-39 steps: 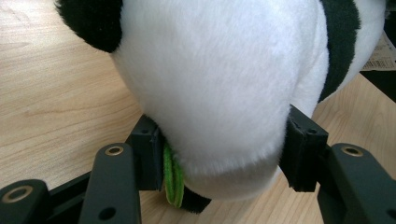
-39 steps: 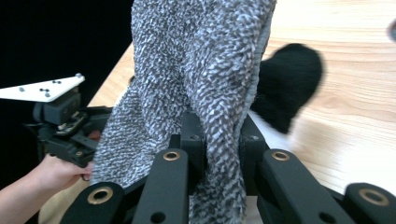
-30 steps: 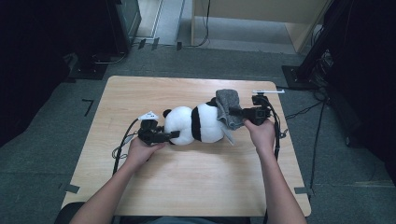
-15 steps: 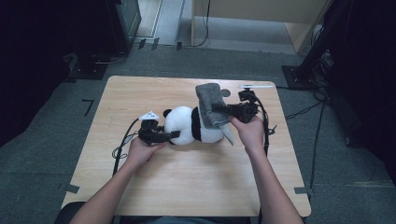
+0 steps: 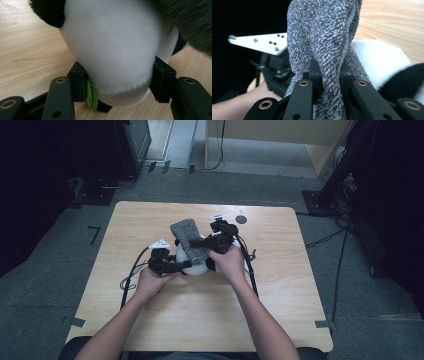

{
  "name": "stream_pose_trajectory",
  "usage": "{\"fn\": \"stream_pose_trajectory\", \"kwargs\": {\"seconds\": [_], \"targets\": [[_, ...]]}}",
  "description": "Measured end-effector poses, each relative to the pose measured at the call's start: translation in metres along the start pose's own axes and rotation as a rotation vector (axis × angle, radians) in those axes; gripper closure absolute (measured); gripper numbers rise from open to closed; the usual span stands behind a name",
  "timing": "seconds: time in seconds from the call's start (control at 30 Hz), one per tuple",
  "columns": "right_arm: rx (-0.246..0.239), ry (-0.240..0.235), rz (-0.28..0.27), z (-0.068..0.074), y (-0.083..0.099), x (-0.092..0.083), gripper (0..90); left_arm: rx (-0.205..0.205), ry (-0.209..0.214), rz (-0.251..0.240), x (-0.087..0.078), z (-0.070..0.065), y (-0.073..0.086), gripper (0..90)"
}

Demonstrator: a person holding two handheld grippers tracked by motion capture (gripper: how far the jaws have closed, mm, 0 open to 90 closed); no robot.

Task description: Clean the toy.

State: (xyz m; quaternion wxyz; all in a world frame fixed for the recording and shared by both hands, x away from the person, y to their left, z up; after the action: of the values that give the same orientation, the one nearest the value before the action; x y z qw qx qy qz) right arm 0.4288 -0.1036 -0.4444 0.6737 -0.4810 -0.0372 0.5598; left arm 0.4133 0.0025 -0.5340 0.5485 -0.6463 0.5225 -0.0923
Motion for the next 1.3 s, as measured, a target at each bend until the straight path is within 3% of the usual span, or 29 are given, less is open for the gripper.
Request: {"fn": "stream_pose_trajectory", "kwargs": {"seconds": [0.13,0.37,0.5,0.63,0.8,0.9,1.3], "targets": [[0.008,0.014,0.019,-0.008,0.008,0.014,78.6,-0.017,0.0,0.004,0.0,0.001,0.001,42.5],[0.007,0.043,0.032,-0.016,0.008,0.003,78.5,0.01,-0.004,0.01,-0.001,-0.001,0.001,42.7],[0.012,0.077,0.022,-0.028,0.009,-0.013,78.5,0.006,-0.002,0.009,0.0,-0.001,0.0,42.9],[0.055,0.067,0.001,-0.038,0.01,-0.03,78.8,0.018,0.0,0.01,0.0,-0.002,0.0,43.0],[0.053,0.094,-0.022,-0.046,0.007,-0.05,78.8,-0.005,0.008,0.009,0.0,0.0,0.0,43.0],[0.083,0.093,-0.04,-0.055,0.007,-0.064,78.8,-0.004,0.011,0.012,0.0,0.0,0.0,43.0],[0.138,0.156,-0.11,-0.087,0.013,-0.115,78.5,-0.018,0.051,0.045,-0.004,0.0,-0.002,47.9]]}}
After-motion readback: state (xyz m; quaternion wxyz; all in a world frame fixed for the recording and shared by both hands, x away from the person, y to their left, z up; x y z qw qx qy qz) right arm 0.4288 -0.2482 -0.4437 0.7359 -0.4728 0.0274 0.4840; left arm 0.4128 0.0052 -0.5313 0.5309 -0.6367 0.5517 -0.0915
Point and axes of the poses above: each handheld gripper's, and its own axes: x roughly forward along the jaws, y roughly out of its underside, z roughly to its left, the point moved 8 cm from there along x, roughly forward along the jaws, and after that the axes turned 6 degrees about -z, right-handed, at the moved point
